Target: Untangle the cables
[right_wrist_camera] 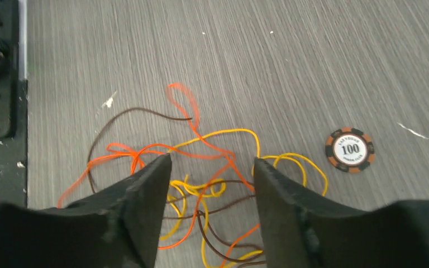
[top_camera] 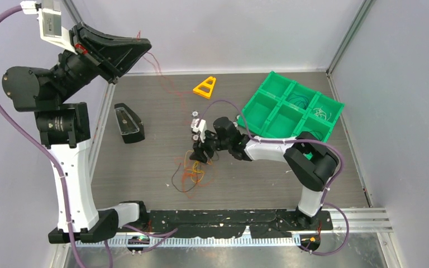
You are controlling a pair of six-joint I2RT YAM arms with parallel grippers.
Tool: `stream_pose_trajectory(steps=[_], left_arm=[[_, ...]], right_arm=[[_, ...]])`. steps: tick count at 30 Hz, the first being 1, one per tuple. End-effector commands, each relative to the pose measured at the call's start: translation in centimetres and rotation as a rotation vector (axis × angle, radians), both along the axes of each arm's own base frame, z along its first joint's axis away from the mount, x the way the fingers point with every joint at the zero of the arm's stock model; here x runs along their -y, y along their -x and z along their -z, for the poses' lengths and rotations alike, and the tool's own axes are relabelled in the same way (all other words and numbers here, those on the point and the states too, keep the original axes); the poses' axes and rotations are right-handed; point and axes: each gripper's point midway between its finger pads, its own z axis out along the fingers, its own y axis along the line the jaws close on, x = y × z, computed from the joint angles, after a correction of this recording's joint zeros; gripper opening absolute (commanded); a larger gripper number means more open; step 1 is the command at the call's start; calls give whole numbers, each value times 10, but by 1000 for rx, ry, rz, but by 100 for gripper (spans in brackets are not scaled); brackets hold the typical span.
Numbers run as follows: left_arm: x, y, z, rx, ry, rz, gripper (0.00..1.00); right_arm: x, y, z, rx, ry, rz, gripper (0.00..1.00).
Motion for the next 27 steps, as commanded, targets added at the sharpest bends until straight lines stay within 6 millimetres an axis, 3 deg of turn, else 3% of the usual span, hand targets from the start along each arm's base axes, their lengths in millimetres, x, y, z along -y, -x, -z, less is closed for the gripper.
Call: stream_pose_trajectory(steps=[1, 6, 9, 11, 14, 17, 20, 23, 26, 27], left_arm=[[-2, -13, 13, -37, 6, -1, 0], [-2, -31, 60, -135, -37, -7, 0], [-1, -42, 91, -194, -60, -7, 0], [0, -47, 109, -227, -73, -2, 0], [3, -52, 131, -257, -89, 3, 0], [9, -52, 148, -293, -118, 20, 0], [16, -49, 158, -313, -140, 62, 0], [19, -48, 170, -333, -174, 78, 0], [14, -56, 170, -338, -168, 27, 0], [12, -60, 167, -331, -161, 3, 0]], right_arm=[[7, -12, -63, 55, -62, -6, 76], [45, -4, -139, 67, -121, -45, 95], [75, 23, -161, 116, -81, -109, 99], [93, 40, -155, 136, -32, -138, 97], [125, 65, -126, 134, 73, -162, 95], [145, 64, -124, 156, 97, -124, 95], [147, 54, -157, 219, 53, -92, 95], [135, 45, -212, 273, -29, -92, 95], [131, 58, -214, 246, -16, -201, 95], [135, 62, -198, 240, 28, -228, 95]])
